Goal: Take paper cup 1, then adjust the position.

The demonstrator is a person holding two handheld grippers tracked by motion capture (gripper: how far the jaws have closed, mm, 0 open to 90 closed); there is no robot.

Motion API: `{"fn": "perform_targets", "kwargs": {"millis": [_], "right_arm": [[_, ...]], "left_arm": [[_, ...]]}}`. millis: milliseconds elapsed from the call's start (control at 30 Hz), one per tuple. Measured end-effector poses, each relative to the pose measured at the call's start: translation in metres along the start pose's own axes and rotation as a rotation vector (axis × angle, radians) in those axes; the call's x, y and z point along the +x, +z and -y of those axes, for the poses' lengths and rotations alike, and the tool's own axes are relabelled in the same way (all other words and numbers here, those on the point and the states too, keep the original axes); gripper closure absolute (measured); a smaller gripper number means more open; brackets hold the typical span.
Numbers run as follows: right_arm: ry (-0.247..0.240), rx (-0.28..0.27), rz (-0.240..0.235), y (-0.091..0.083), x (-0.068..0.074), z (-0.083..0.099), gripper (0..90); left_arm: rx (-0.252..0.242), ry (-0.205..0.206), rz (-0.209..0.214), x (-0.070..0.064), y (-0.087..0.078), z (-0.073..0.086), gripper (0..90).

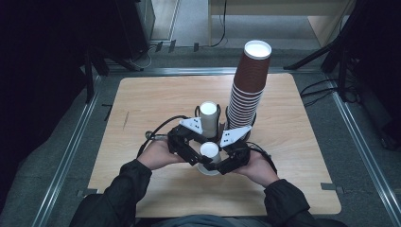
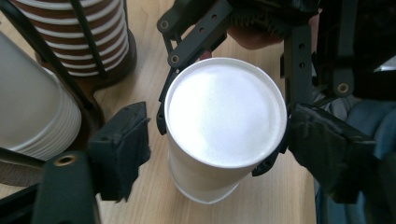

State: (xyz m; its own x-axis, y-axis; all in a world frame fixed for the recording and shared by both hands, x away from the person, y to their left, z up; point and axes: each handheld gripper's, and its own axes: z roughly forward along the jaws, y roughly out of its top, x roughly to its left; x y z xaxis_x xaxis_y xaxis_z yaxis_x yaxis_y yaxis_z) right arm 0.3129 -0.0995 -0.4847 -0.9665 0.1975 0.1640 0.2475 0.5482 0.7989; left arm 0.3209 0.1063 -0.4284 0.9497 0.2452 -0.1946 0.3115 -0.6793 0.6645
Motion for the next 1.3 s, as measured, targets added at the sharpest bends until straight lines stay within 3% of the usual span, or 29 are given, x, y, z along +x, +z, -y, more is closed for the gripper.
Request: {"fn": "perform_targets", "kwargs": {"millis": [200, 267, 467, 567, 633, 833, 1033, 1300], "right_arm": [[0.018, -0.027, 0.007, -0.005, -0.004, 0.002, 32.5], [0.021, -0.040, 0.010, -0.007, -0.005, 0.002, 32.4], [0.026, -0.062, -0.006, -0.009, -0.007, 0.003, 32.4], [0.016, -0.075, -0.009, -0.008, -0.008, 0.003, 32.4], [0.015, -0.079, -0.013, -0.008, -0.008, 0.002, 32.4], [0.010, -0.110, -0.020, -0.008, -0.008, 0.002, 32.3], [0.031, -0.193, -0.027, -0.012, -0.009, 0.003, 32.0], [0.048, -0.245, -0.053, -0.013, -0.009, 0.003, 32.0]], "left_arm": [[-0.009, -0.042, 0.001, 0.005, -0.004, 0.007, 9.7], [-0.028, -0.063, -0.013, 0.004, -0.008, 0.015, 9.2], [-0.024, -0.075, -0.045, 0.006, -0.012, 0.032, 9.9], [-0.052, -0.091, 0.013, 0.008, -0.011, 0.039, 12.8], [-0.049, -0.101, -0.001, 0.009, -0.010, 0.042, 13.0], [-0.008, -0.072, -0.076, 0.008, -0.003, 0.044, 12.9], [-0.005, -0.079, -0.059, 0.009, 0.004, 0.044, 9.3], [-0.021, -0.068, -0.014, 0.008, 0.015, 0.041, 6.4]]}}
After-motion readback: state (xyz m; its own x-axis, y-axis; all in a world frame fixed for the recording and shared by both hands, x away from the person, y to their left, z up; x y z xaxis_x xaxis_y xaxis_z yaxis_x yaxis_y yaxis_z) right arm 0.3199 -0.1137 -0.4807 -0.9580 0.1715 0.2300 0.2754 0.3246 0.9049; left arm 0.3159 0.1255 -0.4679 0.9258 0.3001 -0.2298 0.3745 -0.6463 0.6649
